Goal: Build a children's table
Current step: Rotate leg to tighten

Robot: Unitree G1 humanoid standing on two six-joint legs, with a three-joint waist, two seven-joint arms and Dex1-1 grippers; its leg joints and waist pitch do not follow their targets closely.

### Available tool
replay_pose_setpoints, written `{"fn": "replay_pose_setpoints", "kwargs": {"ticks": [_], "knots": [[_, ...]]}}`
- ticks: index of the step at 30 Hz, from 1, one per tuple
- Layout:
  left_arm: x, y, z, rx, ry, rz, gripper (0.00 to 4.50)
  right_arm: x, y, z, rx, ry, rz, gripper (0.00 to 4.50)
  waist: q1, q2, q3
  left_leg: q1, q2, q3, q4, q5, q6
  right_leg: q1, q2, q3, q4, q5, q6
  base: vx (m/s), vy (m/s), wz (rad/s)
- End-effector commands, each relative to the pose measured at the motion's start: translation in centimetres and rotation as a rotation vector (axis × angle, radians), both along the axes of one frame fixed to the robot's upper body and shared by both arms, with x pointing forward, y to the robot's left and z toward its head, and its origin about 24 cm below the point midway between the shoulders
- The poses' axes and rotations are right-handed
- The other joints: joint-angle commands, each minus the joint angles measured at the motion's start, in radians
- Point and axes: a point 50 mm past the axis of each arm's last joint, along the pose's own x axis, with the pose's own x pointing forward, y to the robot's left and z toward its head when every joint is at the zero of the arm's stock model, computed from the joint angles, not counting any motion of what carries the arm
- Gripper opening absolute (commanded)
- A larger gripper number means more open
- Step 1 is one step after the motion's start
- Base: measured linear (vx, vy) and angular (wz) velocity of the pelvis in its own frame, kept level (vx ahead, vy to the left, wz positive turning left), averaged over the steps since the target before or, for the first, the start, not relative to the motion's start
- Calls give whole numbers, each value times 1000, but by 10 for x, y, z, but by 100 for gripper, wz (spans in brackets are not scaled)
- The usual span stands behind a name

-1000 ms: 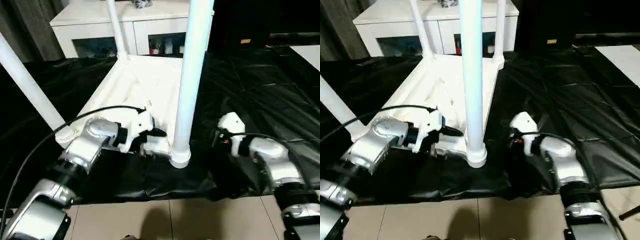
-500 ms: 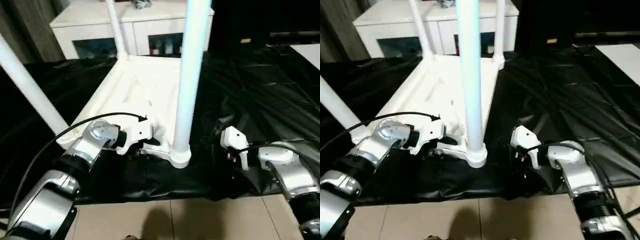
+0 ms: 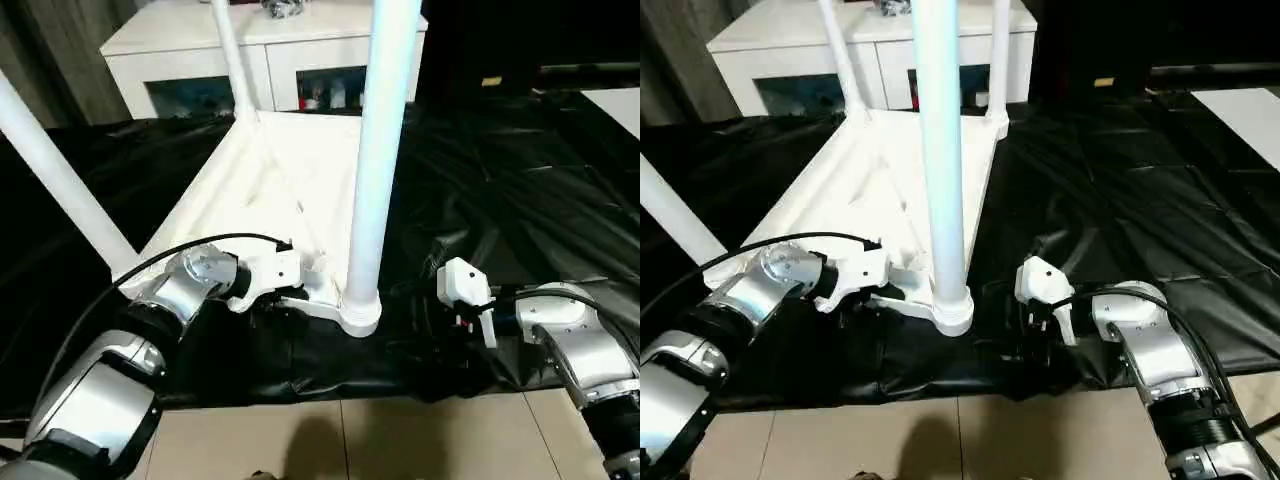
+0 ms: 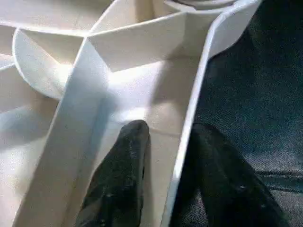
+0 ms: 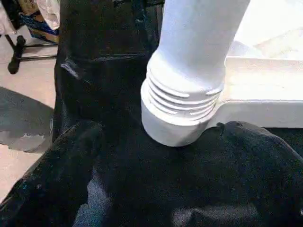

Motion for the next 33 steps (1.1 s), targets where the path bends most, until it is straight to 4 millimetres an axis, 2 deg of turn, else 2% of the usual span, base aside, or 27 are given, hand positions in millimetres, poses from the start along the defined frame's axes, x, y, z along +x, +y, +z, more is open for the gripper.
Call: {"fn": "replay_pose_setpoints", "kwargs": {"ticks": [1,7,9,10,11,12,14,15,16,17,18,19,21,24,25,26,28,30,32,33], "knots": [[-1,0,-5,-31,33,40,132,-1,4,4,6,-20,17,450,4,-12,-70,20,46,-25,-74,-293,60,47,-52,27,-78,-205,-265,0,0,0],[-9,1,-17,-114,112,124,79,-1,3,4,11,-32,-10,450,4,-14,-69,19,45,-26,-76,-309,60,46,-53,27,-81,-242,-254,0,0,0],[-17,15,-26,-94,159,218,68,2,-1,3,10,-60,-64,450,-1,-16,-68,14,45,-28,-78,-297,63,48,-53,27,-81,-247,-247,0,0,0],[-18,15,-26,-92,161,222,68,2,-1,3,10,-61,-66,450,-3,-14,-69,16,47,-28,-78,-295,61,48,-54,28,-79,-242,-248,0,0,0],[-20,19,-28,-87,165,250,59,4,-1,3,10,-68,-86,450,-13,-14,-68,12,47,-29,-79,-287,65,50,-55,27,-78,-237,-247,0,0,0],[-22,21,-29,-85,166,266,59,4,-2,2,10,-71,-97,450,-16,-14,-67,13,44,-28,-79,-292,68,47,-53,26,-83,-255,-243,0,0,0],[-27,27,-32,-72,158,323,52,9,-3,1,3,-92,-153,450,-29,-14,-64,9,41,-29,-79,-306,65,48,-53,25,-87,-328,-218,0,0,0],[-32,31,-35,-54,143,373,49,12,-5,0,-1,-101,-198,450,-35,-19,-63,5,43,-33,-84,-306,60,50,-55,24,-88,-361,-204,0,0,0],[-32,31,-35,-54,143,373,44,12,-5,0,-1,-101,-198,450,-38,-16,-64,4,43,-35,-84,-304,58,51,-56,23,-88,-370,-200,0,0,0],[-42,32,-40,-10,120,422,39,15,-6,-3,5,-104,-252,450,-44,-17,-61,10,40,-32,-82,-323,57,42,-50,23,-95,-404,-189,0,0,0],[-47,31,-41,5,108,442,38,16,-5,-4,9,-101,-277,450,-54,-20,-60,8,44,-35,-86,-331,54,43,-51,24,-94,-410,-188,0,0,0],[-49,28,-40,-5,104,435,38,16,-5,-5,10,-101,-283,450,-58,-18,-59,5,43,-37,-86,-330,54,46,-52,23,-93,-416,-185,0,0,0],[-52,19,-37,-48,102,406,34,16,-2,-7,11,-101,-285,450,-66,-19,-58,11,39,-34,-83,-349,59,36,-46,23,-101,-446,-174,0,0,0],[-52,8,-32,-94,73,355,22,16,1,-9,11,-100,-287,450,-69,-20,-56,15,37,-33,-82,-378,55,30,-45,24,-107,-495,-156,0,0,0],[-51,7,-30,-93,63,352,17,16,1,-10,10,-101,-287,450,-68,-19,-57,17,37,-33,-82,-380,53,29,-46,25,-108,-491,-155,0,0,0],[-49,4,-28,-90,41,350,13,16,3,-10,9,-103,-289,450,-68,-24,-57,16,37,-33,-82,-379,54,29,-45,26,-108,-483,-154,0,0,0],[-47,-5,-19,-145,24,325,3,17,4,-10,12,-106,-294,450,-66,-25,-57,18,38,-34,-85,-386,51,29,-45,27,-105,-475,-155,0,0,0],[-47,-17,-8,-217,-21,246,1,19,5,-9,15,-110,-296,450,-62,-27,-61,16,39,-34,-84,-361,56,31,-46,29,-102,-437,-162,0,0,0],[-48,-19,-6,-218,-27,226,1,19,6,-9,17,-112,-294,450,-56,-24,-65,16,40,-31,-82,-329,68,31,-44,30,-96,-359,-184,0,0,0],[-46,-22,-3,-247,-19,196,31,19,8,-8,23,-116,-283,450,-51,-24,-70,16,40,-29,-79,-291,80,34,-44,30,-92,-292,-202,0,0,0]]}}
